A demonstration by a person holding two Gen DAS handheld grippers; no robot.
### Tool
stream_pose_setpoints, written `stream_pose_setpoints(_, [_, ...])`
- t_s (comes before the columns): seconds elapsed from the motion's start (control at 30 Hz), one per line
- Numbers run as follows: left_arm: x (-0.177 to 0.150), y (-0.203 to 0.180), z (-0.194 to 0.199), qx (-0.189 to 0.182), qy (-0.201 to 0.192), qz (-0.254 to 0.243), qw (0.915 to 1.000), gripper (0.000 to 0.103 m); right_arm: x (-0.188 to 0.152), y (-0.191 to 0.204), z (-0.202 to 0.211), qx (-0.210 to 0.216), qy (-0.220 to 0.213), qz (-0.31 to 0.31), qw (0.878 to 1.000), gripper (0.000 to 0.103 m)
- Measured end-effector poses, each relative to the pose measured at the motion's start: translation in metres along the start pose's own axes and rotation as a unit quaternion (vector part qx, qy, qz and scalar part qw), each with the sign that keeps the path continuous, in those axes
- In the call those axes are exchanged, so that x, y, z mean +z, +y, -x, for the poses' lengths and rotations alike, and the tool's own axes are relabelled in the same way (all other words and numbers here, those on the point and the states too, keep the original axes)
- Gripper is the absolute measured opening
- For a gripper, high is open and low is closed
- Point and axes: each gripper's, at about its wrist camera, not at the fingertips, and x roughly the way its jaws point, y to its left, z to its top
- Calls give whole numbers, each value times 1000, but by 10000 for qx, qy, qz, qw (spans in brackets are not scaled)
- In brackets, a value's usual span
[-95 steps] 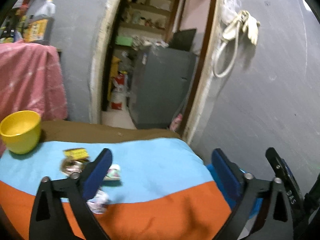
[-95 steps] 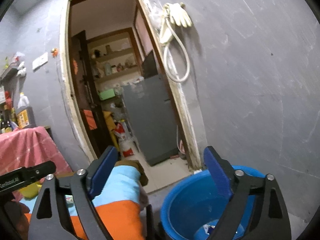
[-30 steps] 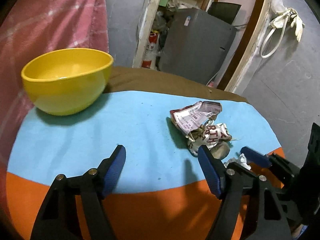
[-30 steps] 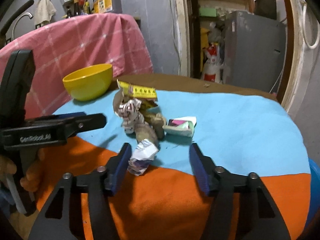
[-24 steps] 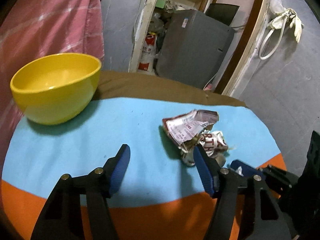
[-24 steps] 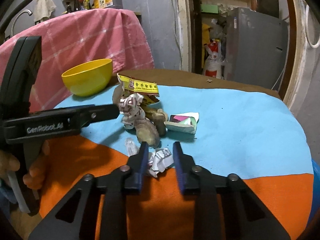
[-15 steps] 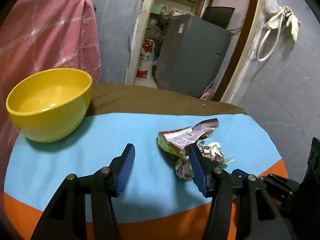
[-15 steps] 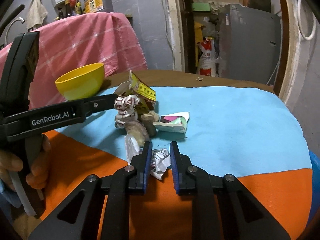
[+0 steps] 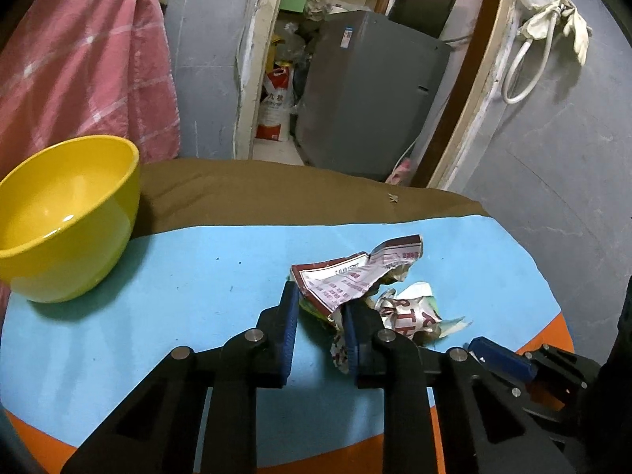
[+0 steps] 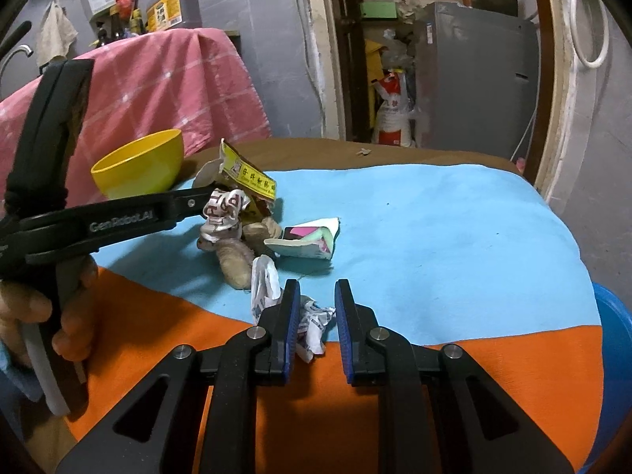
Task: Collect trash
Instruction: 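Grasp a white printed wrapper with the left tool while the right tool grasps a silver wrapper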
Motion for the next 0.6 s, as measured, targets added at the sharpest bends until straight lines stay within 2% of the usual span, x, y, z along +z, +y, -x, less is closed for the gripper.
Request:
stream_pose_setpoints(0.17, [-2, 7, 2, 39, -9, 217, 9998, 11, -2, 0, 0, 72, 32, -19, 10000, 17])
stream_pose_setpoints(0.47, [-16, 12, 16, 230, 113, 322, 9992, 10, -9, -1, 3, 198, 23, -67, 9998, 16])
stream_pose_setpoints(0.6, [-27, 18, 26, 247, 201, 493, 9983, 10, -13, -1, 6, 279, -2, -114, 9995, 12])
